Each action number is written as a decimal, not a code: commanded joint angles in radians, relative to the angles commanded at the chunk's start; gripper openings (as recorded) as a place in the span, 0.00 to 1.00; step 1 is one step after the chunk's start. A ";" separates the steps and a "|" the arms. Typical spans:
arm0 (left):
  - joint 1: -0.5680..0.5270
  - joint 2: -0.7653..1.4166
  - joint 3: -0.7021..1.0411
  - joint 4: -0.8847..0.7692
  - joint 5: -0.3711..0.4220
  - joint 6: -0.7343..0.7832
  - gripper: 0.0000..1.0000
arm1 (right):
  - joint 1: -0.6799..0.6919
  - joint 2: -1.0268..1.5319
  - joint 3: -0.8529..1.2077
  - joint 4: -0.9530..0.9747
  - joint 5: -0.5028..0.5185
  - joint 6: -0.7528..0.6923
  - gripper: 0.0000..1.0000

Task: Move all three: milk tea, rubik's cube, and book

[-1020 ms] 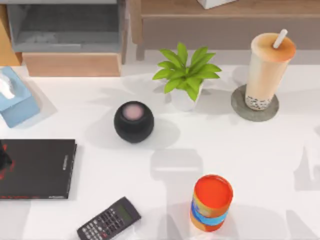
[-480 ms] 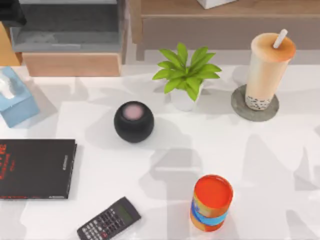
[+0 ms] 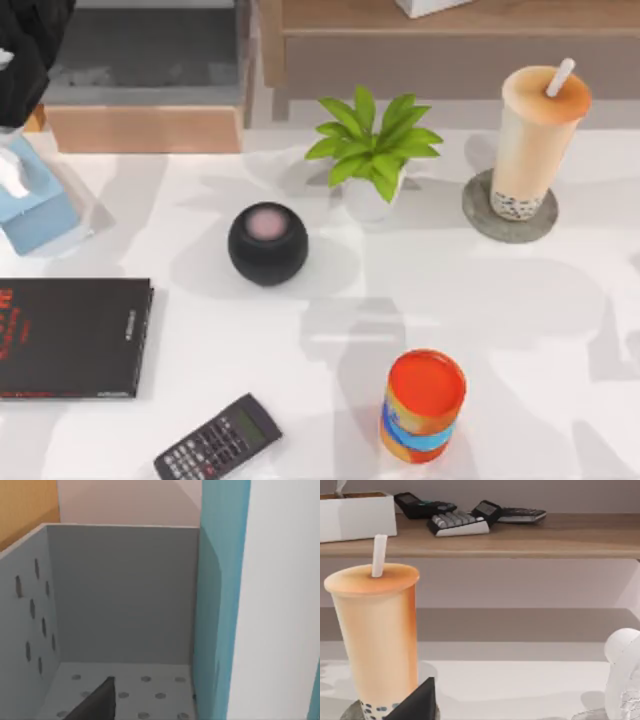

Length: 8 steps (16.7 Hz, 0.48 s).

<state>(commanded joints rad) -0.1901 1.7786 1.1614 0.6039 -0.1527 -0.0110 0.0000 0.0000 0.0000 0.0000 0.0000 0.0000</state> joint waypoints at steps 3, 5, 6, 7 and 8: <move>-0.011 0.105 0.075 0.039 -0.011 0.000 1.00 | 0.000 0.000 0.000 0.000 0.000 0.000 1.00; -0.013 0.122 0.088 0.045 -0.013 0.000 1.00 | 0.000 0.000 0.000 0.000 0.000 0.000 1.00; -0.013 0.122 0.088 0.045 -0.013 0.000 1.00 | 0.000 0.000 0.000 0.000 0.000 0.000 1.00; -0.013 0.122 0.088 0.045 -0.013 0.000 1.00 | 0.000 0.000 0.000 0.000 0.000 0.000 1.00; -0.013 0.122 0.088 0.045 -0.013 0.000 1.00 | 0.000 0.000 0.000 0.000 0.000 0.000 1.00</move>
<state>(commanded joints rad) -0.2034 1.9005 1.2490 0.6491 -0.1653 -0.0112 0.0000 0.0000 0.0000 0.0000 0.0000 0.0000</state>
